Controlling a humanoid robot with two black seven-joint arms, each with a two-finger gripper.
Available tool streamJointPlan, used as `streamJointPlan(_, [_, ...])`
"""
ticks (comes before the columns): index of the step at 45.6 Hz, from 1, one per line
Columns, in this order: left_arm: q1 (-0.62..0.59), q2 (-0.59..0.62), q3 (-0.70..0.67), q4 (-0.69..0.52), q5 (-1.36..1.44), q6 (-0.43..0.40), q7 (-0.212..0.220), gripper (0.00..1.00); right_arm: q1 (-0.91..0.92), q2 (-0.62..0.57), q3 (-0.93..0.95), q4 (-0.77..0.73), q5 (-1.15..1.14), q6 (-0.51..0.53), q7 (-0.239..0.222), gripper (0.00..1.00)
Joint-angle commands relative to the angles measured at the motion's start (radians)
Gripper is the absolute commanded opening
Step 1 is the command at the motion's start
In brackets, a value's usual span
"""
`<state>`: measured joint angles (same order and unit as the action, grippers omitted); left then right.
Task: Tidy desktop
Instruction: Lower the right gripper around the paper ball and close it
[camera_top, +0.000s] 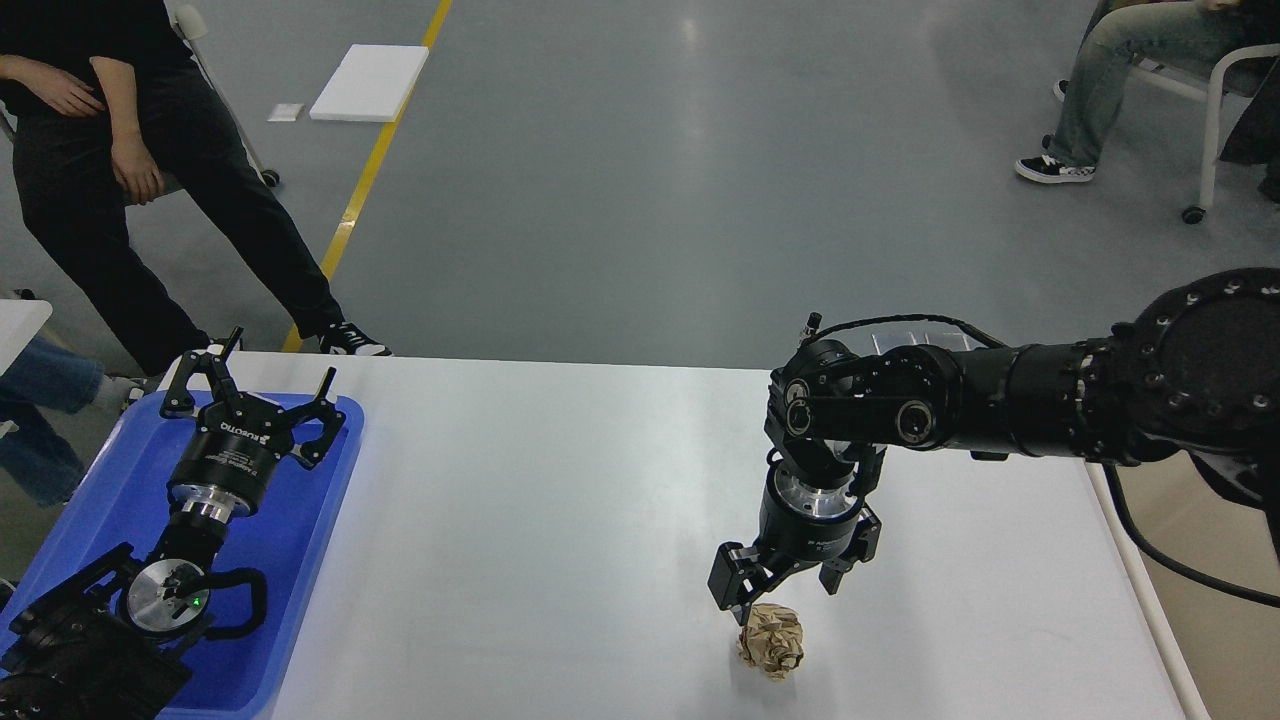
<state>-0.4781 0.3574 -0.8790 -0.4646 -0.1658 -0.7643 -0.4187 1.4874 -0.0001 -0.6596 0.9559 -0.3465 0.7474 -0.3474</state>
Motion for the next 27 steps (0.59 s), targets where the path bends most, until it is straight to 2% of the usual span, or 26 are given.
streamJointPlan(1, [0.001, 0.000, 0.000, 0.000, 0.000, 0.000, 0.000, 0.99, -0.068, 0.000, 0.015, -0.054, 0.003, -0.101, 0.001, 1.00])
streamJointPlan(6, [0.001, 0.000, 0.000, 0.001, 0.000, 0.000, 0.000, 0.99, -0.078, 0.000, 0.014, -0.055, -0.040, -0.164, 0.001, 1.00])
streamJointPlan(15, [0.001, 0.000, 0.000, 0.000, 0.000, 0.000, 0.000, 0.99, -0.104, 0.000, 0.035, -0.049, -0.054, -0.186, 0.001, 1.00])
streamJointPlan(27, [0.001, 0.000, 0.000, 0.000, 0.000, 0.000, 0.000, 0.99, -0.144, 0.000, 0.034, -0.039, -0.120, -0.269, 0.001, 1.00])
